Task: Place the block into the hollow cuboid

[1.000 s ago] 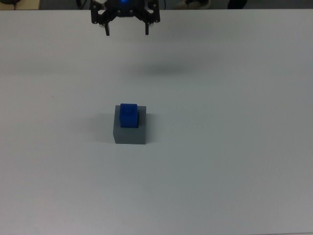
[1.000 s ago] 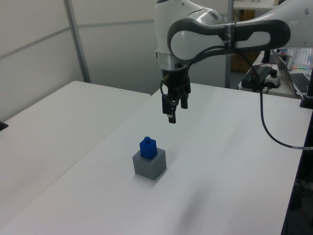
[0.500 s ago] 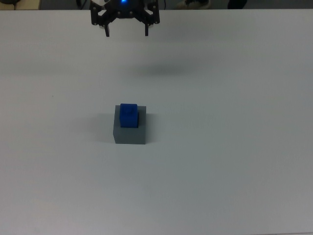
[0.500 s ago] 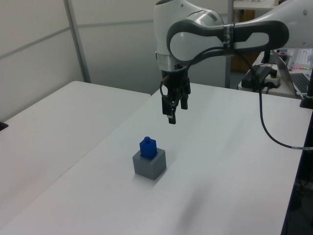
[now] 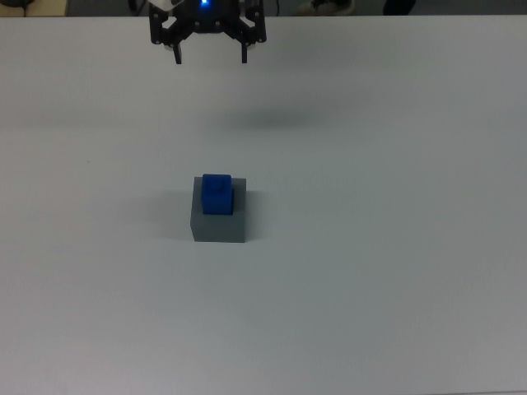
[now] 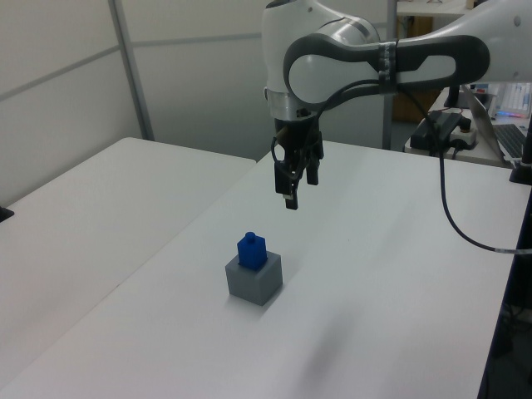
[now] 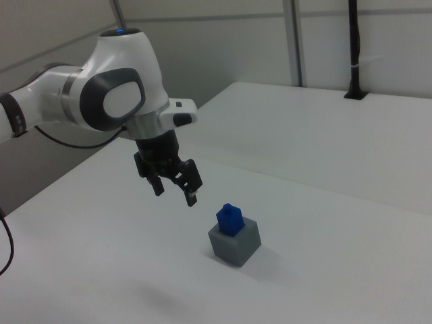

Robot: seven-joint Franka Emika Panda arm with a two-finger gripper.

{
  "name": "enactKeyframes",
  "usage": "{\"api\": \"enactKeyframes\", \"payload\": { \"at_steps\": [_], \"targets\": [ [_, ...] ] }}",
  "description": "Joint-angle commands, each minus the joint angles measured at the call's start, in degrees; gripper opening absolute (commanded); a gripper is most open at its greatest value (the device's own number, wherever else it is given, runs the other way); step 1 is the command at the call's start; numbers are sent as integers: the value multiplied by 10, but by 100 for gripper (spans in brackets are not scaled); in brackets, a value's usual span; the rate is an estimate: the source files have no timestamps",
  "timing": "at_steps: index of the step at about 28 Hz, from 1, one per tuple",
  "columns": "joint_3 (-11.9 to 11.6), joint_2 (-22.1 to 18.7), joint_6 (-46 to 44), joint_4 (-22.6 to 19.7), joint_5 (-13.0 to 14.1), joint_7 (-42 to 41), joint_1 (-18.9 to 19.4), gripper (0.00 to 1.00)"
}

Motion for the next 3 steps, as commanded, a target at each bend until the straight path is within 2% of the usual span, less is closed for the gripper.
{"api": "enactKeyframes", "payload": {
  "at_steps": [1,3],
  "targets": [
    [-5,3,19,-8,-5,-6,4,100],
    [-5,3,19,-7,-5,-6,4,100]
  ]
}}
